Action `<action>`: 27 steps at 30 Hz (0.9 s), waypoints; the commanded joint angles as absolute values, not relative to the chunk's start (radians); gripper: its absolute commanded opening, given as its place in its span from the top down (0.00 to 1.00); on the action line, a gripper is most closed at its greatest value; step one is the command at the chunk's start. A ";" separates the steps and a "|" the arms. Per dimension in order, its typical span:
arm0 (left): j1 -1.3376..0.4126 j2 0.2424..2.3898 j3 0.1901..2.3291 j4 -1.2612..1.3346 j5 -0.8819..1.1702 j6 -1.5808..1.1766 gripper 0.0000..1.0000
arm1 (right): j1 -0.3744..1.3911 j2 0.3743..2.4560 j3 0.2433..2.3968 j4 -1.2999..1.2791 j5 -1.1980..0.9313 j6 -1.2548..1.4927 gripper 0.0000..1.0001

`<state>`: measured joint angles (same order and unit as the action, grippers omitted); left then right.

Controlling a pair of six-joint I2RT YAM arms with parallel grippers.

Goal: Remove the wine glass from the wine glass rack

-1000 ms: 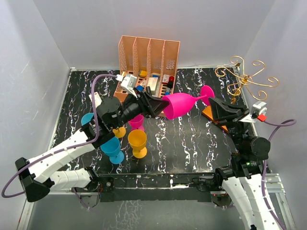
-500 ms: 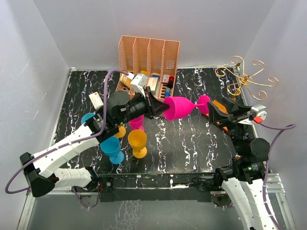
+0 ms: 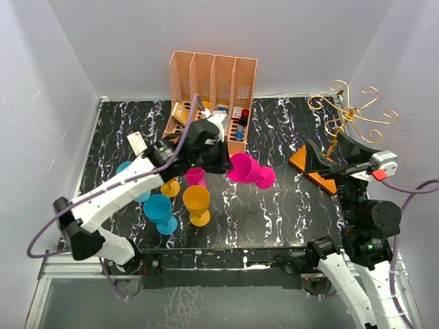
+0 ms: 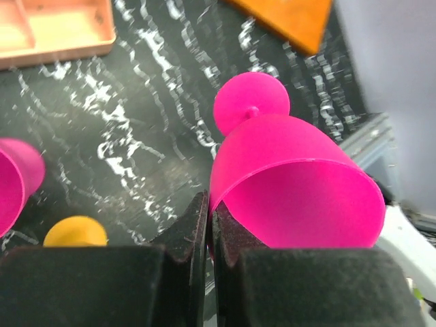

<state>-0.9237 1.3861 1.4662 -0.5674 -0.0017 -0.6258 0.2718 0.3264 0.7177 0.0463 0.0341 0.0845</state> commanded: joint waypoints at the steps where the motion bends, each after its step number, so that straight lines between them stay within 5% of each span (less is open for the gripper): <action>1: -0.916 1.504 1.585 -0.827 -0.084 -0.619 1.00 | 0.291 0.347 0.781 0.016 0.046 0.037 0.05; 20: -0.917 1.850 1.818 -1.080 -0.207 -0.505 0.99 | 0.298 0.333 0.732 0.023 0.005 0.000 0.05; 27: -0.913 1.866 1.819 -1.076 -0.212 -0.502 0.78 | 0.304 0.340 0.723 0.038 -0.006 -0.003 0.05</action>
<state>-0.9188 1.8690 1.7878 -1.0401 -0.1852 -0.5133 0.2955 0.3367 0.7212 -0.0120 0.0040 0.0185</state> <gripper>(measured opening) 0.181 0.948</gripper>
